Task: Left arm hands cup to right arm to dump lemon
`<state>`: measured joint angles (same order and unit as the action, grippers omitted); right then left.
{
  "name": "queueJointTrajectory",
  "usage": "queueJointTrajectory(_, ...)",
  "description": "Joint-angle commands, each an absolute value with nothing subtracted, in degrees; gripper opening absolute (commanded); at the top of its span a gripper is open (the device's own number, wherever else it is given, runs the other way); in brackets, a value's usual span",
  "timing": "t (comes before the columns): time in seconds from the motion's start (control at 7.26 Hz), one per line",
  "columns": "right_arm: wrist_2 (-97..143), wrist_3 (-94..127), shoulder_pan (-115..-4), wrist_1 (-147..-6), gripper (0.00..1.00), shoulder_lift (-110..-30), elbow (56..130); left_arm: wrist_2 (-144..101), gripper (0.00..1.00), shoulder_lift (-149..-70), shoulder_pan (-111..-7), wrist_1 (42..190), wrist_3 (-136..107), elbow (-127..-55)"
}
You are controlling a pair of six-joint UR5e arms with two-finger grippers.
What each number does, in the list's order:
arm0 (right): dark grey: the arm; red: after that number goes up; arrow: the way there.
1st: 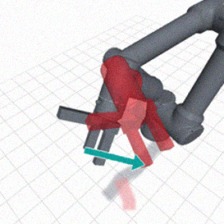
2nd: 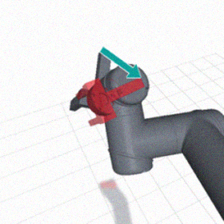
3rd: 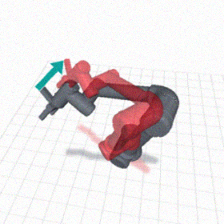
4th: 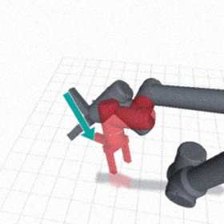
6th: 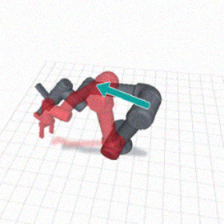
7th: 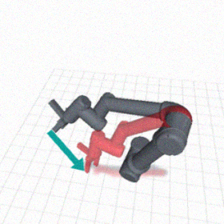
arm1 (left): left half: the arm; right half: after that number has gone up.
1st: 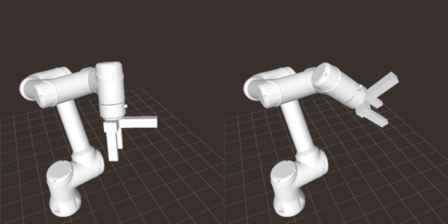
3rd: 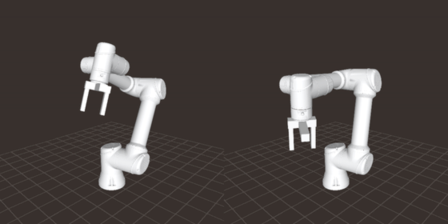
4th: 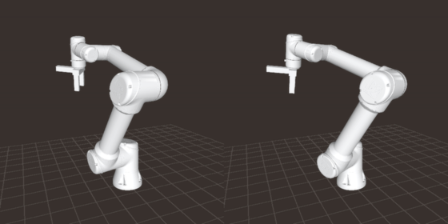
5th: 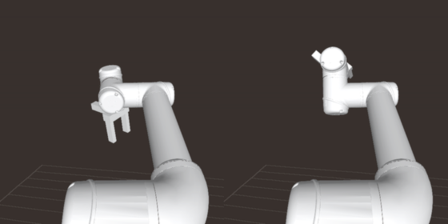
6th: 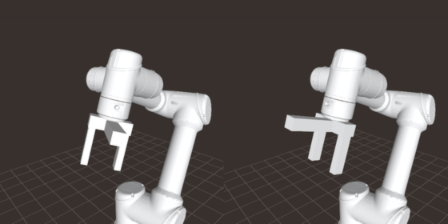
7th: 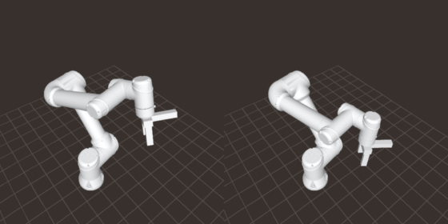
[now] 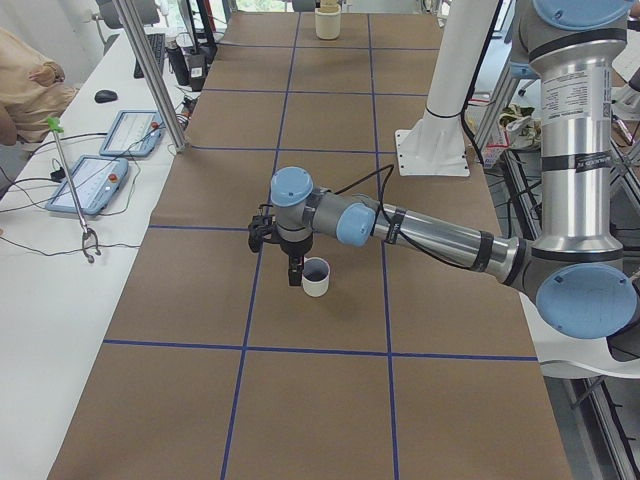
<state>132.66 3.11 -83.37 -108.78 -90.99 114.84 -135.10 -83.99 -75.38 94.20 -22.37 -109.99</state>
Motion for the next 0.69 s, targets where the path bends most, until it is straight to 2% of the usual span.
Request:
queueJointTrajectory(0.0,135.2,2.9,-85.9,-108.9,1.00,-92.6,114.8,-136.2,1.00,-81.5,-75.7,94.9,-21.6,-110.2)
queueJointTrajectory(0.55,135.3,3.9,-86.7,-108.8,1.00,-93.6,115.3,-136.1,1.00,-81.2,-75.7,94.3,-22.4,-109.9)
